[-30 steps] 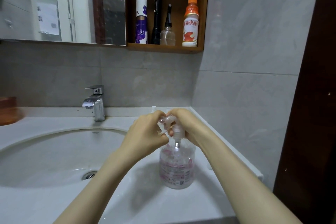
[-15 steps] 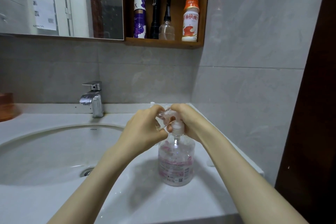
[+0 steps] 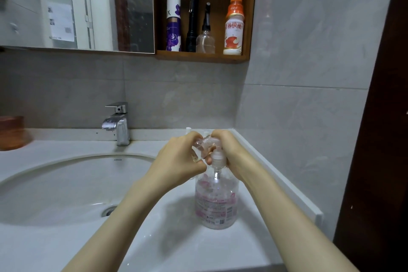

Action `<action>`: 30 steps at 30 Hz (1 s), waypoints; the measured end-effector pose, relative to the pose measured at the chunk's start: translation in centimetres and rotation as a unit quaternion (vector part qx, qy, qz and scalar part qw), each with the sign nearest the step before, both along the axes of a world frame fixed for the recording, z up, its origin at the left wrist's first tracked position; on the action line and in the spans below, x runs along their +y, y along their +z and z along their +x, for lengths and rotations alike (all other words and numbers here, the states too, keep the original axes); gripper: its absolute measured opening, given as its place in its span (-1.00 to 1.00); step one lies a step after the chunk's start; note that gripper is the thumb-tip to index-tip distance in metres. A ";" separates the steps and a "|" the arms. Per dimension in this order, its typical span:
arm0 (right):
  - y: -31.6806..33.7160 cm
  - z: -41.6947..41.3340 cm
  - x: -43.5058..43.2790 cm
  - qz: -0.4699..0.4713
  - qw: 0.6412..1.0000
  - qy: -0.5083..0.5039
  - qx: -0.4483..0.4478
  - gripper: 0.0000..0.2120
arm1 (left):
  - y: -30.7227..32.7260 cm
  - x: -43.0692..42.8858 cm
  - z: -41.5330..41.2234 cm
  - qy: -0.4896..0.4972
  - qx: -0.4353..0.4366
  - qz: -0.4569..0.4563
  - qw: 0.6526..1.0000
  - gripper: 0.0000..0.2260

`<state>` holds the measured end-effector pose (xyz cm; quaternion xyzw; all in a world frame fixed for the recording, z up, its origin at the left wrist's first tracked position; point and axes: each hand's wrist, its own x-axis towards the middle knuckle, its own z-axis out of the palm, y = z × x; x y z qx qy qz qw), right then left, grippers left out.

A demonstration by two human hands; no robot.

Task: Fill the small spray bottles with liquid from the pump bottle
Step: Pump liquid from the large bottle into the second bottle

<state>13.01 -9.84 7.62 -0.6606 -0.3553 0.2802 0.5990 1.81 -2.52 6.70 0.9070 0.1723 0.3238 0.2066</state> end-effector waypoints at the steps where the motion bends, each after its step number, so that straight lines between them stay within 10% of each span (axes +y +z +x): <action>1: 0.1 -0.1 0.1 0.003 1.000 0.001 -0.001 -0.73 | 0.2 0.0 -0.1 -0.001 0.000 -0.001 1.000 -0.60; 30: 0.2 0.1 -0.3 -0.002 1.000 -0.001 -0.026 -0.75 | 0.2 0.1 0.0 -0.006 0.001 0.014 1.000 -0.62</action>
